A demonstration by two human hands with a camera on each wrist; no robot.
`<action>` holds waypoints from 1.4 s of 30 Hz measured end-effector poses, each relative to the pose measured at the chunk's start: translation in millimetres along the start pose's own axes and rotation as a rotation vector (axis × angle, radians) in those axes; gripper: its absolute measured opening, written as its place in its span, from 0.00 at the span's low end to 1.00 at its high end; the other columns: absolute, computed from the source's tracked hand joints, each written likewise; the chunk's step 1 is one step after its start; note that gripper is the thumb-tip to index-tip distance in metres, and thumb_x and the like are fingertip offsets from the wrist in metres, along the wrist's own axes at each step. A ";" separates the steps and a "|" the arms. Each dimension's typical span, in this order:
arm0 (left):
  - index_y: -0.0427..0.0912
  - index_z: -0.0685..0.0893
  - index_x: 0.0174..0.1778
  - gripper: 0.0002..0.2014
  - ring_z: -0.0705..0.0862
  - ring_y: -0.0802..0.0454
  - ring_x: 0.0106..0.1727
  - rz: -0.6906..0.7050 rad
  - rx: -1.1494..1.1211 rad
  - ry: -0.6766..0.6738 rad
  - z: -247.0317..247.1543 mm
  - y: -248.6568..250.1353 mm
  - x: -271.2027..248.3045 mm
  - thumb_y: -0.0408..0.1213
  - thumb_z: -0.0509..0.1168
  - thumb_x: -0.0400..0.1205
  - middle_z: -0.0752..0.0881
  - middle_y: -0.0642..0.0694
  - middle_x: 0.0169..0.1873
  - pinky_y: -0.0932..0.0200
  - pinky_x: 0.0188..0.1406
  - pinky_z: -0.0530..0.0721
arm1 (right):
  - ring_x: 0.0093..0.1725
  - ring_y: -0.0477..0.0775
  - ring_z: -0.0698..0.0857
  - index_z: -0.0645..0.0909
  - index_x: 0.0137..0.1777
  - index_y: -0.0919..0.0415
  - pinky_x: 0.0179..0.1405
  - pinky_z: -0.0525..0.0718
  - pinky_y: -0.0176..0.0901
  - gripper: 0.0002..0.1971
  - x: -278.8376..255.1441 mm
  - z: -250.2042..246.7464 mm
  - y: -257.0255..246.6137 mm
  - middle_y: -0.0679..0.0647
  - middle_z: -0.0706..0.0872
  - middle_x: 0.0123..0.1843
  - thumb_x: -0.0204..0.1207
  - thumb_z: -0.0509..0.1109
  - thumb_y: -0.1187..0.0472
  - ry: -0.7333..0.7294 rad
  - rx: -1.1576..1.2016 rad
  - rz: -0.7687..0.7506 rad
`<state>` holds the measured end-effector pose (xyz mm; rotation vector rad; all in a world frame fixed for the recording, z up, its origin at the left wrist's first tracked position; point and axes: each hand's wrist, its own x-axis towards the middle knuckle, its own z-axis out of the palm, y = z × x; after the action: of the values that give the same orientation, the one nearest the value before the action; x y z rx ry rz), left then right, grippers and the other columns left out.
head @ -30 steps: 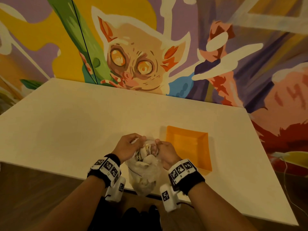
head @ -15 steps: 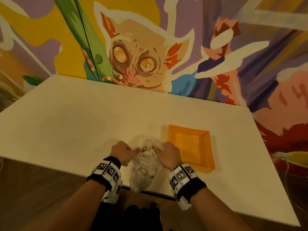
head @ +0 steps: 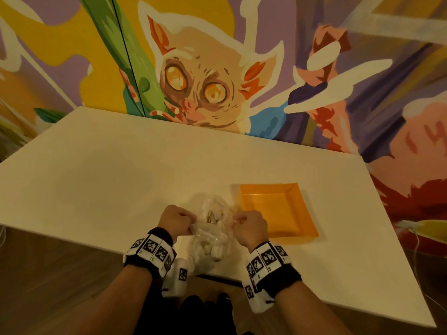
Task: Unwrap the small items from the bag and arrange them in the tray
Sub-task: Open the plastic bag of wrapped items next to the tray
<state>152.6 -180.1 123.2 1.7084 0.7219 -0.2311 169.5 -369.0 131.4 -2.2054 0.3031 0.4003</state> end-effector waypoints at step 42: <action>0.40 0.77 0.38 0.04 0.80 0.40 0.41 -0.334 -0.644 -0.130 12.9 -18.6 -14.9 0.36 0.62 0.76 0.80 0.39 0.39 0.51 0.39 0.79 | 0.37 0.54 0.80 0.75 0.61 0.79 0.32 0.86 0.39 0.15 3.3 38.2 -8.1 0.62 0.77 0.40 0.77 0.55 0.82 -0.285 0.936 0.404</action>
<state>133.1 -195.3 112.2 0.9514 0.8682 -0.2989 168.5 -334.2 113.5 -1.1514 0.6306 0.6254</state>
